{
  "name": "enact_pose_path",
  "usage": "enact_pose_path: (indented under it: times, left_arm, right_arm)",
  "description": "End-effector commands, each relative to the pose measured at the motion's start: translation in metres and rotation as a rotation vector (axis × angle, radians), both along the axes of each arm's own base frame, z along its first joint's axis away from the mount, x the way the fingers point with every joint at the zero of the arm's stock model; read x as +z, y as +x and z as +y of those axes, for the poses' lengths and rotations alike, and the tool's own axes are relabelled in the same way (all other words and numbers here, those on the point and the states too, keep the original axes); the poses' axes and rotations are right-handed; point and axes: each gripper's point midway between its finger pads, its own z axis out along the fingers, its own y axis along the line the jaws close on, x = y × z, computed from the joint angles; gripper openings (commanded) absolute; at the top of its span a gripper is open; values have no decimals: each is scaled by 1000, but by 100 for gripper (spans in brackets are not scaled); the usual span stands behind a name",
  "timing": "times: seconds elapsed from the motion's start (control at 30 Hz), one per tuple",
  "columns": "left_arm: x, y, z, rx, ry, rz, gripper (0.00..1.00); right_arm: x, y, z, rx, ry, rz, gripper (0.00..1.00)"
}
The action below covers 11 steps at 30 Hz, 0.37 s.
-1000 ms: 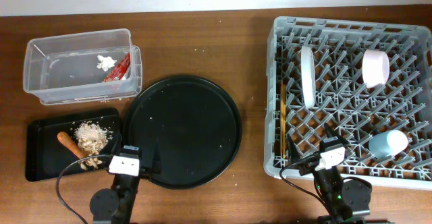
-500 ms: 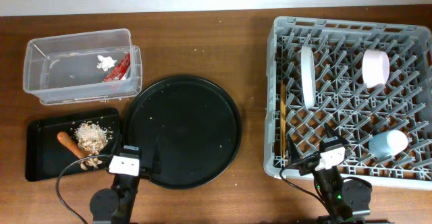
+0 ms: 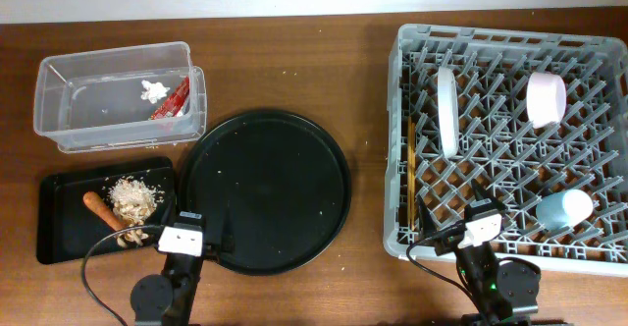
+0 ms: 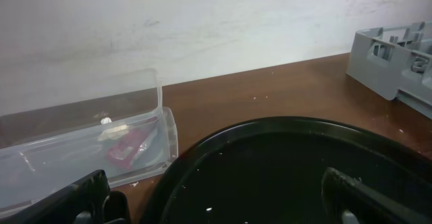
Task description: Sort waste into correct bins and load items into the dishwasher rack
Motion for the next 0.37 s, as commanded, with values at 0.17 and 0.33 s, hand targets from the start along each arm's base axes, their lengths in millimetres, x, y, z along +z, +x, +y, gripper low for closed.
enact_pose_path:
  times: [0.17, 0.33]
  left_arm:
    - [-1, 0, 1, 5, 20, -3, 99]
    - [-3, 0, 1, 5, 21, 3, 99]
  right_arm:
    - [-2, 0, 1, 2, 1, 5, 98]
    - [-2, 0, 1, 2, 1, 5, 98]
